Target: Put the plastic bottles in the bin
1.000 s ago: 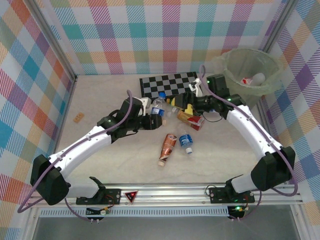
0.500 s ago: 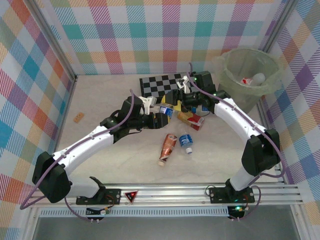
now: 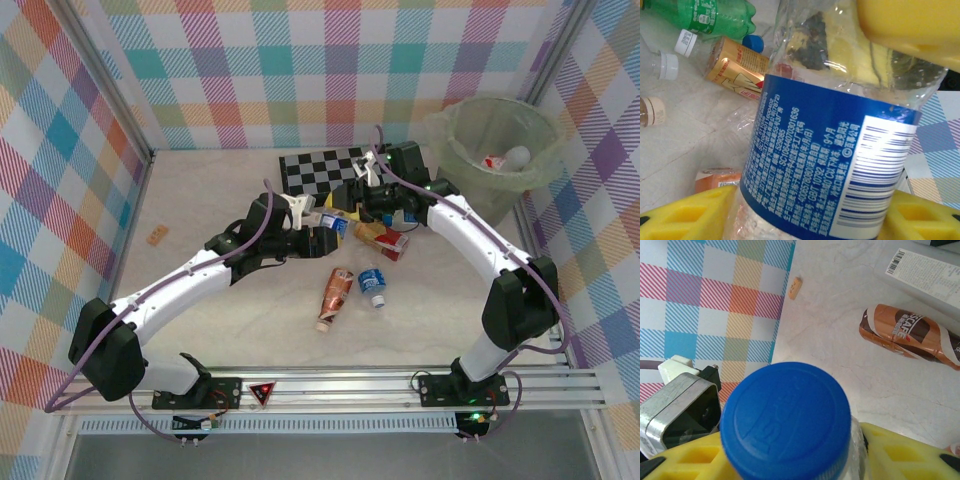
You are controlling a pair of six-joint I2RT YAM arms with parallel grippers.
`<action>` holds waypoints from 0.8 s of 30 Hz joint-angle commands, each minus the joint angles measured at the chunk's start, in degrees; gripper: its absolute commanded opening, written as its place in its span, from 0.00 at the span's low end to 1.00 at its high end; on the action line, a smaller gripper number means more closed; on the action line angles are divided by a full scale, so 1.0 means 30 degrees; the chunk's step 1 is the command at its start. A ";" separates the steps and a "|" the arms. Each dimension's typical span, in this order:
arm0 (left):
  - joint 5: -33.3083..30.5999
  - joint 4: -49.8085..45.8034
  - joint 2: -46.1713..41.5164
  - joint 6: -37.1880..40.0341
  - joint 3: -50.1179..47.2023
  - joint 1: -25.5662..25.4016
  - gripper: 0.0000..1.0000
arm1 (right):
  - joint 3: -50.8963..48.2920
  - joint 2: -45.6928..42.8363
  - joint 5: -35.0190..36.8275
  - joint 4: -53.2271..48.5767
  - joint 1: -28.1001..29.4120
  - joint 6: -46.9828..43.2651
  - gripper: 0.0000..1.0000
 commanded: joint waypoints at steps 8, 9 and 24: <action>-0.0176 -0.0080 -0.1239 0.0704 -0.0541 0.0032 1.00 | 0.4251 0.0753 0.1230 -0.3408 -0.0661 -0.2513 0.42; -0.0047 -0.0200 -0.1362 0.0843 -0.0573 0.0032 1.00 | 0.4714 0.0783 0.1459 -0.3734 -0.0984 -0.2821 0.42; -0.1100 -0.3068 -0.1925 0.1570 -0.1194 -0.0041 1.00 | 1.1448 0.1601 0.5785 -0.4634 -0.9916 -0.3809 0.35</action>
